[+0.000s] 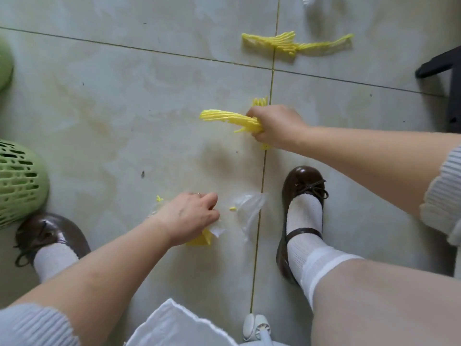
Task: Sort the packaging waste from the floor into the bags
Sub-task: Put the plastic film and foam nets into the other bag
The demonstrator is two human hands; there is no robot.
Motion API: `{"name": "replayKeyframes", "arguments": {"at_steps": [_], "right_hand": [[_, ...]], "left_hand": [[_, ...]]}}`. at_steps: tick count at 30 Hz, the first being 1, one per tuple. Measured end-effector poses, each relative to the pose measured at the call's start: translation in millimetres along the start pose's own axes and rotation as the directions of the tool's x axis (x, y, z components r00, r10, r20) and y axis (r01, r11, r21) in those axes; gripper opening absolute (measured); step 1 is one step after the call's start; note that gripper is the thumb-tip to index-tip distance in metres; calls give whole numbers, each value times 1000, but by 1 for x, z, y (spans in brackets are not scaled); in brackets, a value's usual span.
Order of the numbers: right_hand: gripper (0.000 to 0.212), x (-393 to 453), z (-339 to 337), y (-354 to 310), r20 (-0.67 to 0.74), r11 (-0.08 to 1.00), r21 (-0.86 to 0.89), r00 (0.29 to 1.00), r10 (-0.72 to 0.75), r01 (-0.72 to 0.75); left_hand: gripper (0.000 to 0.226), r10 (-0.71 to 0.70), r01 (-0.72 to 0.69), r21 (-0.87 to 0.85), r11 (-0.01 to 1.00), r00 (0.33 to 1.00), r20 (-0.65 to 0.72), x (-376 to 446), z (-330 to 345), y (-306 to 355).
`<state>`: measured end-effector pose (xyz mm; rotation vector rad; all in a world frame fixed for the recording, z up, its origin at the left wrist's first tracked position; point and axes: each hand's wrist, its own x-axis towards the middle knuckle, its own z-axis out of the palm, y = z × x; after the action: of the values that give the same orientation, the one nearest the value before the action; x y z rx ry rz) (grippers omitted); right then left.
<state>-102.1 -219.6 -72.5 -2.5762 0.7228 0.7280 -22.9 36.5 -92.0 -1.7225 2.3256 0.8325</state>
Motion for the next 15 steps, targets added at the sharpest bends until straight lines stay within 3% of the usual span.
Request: {"name": "replayKeyframes", "arguments": {"at_steps": [2,4,8,9,11,13,15], "right_hand": [[23,-17,-6,-2,-21,995,68,997,-69,70],[22,-38,-6,-8,-24,960,152,972,-235,236],[32,-76,7,-26,30,828,103,830,-557,551],[34,-79,14,-29,94,786,49,780,-618,616],[44,-80,28,-32,334,694,-71,673,-660,717],[56,-76,42,-33,552,611,-171,589,-590,773],[51,-72,52,-33,592,553,-244,574,-565,797]], "left_hand": [[23,0,-4,-51,999,998,-70,-5,-1,-8],[9,-24,4,-123,992,987,-162,-13,-4,-21],[6,-167,135,-158,978,963,-212,-32,-15,-44],[6,-220,188,-162,969,953,-206,-36,-17,-49],[29,-297,267,-164,950,933,-203,-40,-19,-54],[35,-210,195,-99,976,962,-172,-41,-19,-50],[30,-72,67,-53,996,992,-106,-38,-14,-37]]}}
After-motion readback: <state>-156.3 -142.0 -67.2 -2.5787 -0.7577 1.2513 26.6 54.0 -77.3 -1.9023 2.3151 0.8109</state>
